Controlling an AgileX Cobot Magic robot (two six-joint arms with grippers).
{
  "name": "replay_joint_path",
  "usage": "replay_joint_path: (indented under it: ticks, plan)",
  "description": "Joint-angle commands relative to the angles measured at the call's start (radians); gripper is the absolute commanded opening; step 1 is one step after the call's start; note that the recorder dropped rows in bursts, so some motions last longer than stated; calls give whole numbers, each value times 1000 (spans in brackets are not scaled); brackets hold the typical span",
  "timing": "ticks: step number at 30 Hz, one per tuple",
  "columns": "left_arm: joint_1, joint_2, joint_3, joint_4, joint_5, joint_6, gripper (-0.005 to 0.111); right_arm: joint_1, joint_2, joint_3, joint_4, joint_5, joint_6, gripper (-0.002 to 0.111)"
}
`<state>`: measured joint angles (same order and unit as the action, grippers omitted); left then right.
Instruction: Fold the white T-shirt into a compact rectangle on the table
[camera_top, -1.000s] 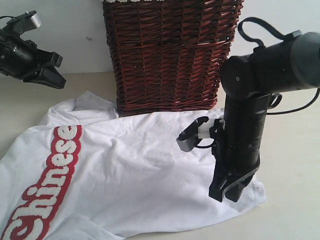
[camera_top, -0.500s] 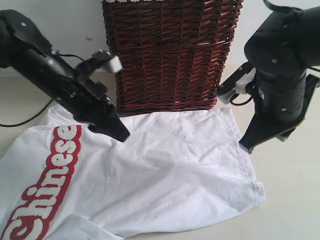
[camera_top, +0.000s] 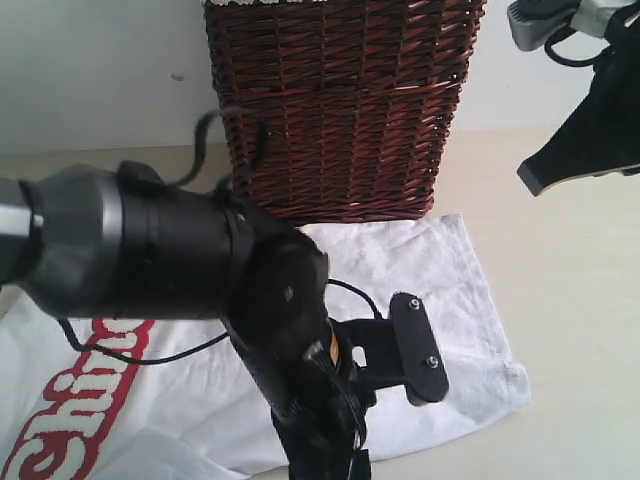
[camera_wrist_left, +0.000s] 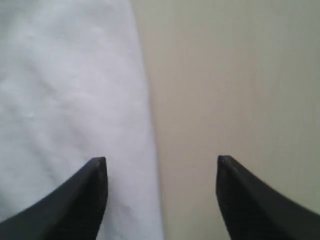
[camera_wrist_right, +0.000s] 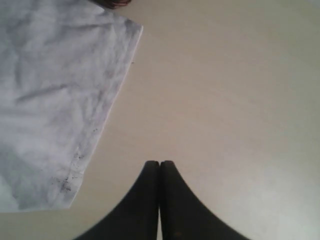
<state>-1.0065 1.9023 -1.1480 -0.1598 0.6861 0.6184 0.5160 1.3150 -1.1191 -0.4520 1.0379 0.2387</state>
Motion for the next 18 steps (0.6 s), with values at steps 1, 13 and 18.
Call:
replay_joint_path:
  ticks: [1,13,18]
  plan:
    - [-41,33,11,191,-143,-191,63,-4,-24,-4,42,-18,-30,3]
    - [-52,92,-1,198,-85,-240,0,-4,-24,31,56,-44,-57,3]
    - [-40,16,-21,147,-61,-236,0,-4,-24,31,60,-44,-57,3]
